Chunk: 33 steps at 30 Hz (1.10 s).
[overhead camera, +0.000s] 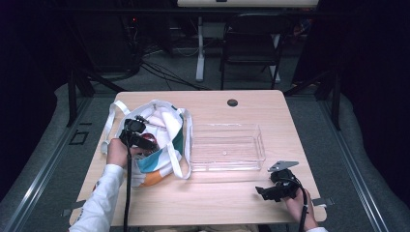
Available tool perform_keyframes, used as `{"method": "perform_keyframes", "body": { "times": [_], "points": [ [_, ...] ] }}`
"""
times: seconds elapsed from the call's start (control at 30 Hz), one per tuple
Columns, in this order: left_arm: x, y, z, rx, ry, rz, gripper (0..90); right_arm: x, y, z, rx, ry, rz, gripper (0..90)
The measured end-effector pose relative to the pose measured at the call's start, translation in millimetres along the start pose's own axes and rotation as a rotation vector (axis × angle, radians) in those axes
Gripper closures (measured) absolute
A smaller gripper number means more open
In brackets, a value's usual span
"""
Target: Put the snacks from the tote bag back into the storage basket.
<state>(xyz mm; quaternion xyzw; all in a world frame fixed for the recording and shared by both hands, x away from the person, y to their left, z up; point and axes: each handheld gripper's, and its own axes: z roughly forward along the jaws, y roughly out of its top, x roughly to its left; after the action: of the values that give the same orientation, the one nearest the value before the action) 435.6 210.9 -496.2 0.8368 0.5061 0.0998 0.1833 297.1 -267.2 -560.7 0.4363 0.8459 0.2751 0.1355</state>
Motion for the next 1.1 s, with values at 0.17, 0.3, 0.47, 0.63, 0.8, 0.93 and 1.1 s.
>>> {"method": "perform_keyframes", "body": {
  "times": [0.17,0.3,0.47,0.63,0.8,0.93,1.1],
  "points": [
    [-1.4,0.6,-4.4,-0.007,0.004,0.01,25.7,0.5,0.2,-0.2,0.002,0.003,-0.002,14.7],
    [-2.1,-0.2,-7.9,-0.013,0.002,0.016,25.7,1.1,0.2,-0.7,-0.002,0.005,-0.001,14.7],
    [-2.4,0.3,-11.6,-0.02,0.003,0.019,25.7,0.6,0.5,0.5,0.004,0.002,0.001,14.7],
    [-3.1,-0.1,-14.8,-0.021,0.001,0.022,25.7,0.7,0.1,-0.5,0.003,0.002,-0.005,14.7],
    [-3.4,0.5,-17.3,-0.027,0.001,0.025,25.7,0.4,0.2,-0.1,0.002,0.001,-0.002,14.7],
    [-3.6,0.3,-18.9,-0.027,0.001,0.026,25.8,0.6,0.2,-0.3,0.002,0.003,-0.004,14.7],
    [-3.9,0.6,-21.2,-0.032,0.0,0.024,25.8,0.3,0.2,-0.4,0.003,0.004,-0.005,14.7]
  ]
}}
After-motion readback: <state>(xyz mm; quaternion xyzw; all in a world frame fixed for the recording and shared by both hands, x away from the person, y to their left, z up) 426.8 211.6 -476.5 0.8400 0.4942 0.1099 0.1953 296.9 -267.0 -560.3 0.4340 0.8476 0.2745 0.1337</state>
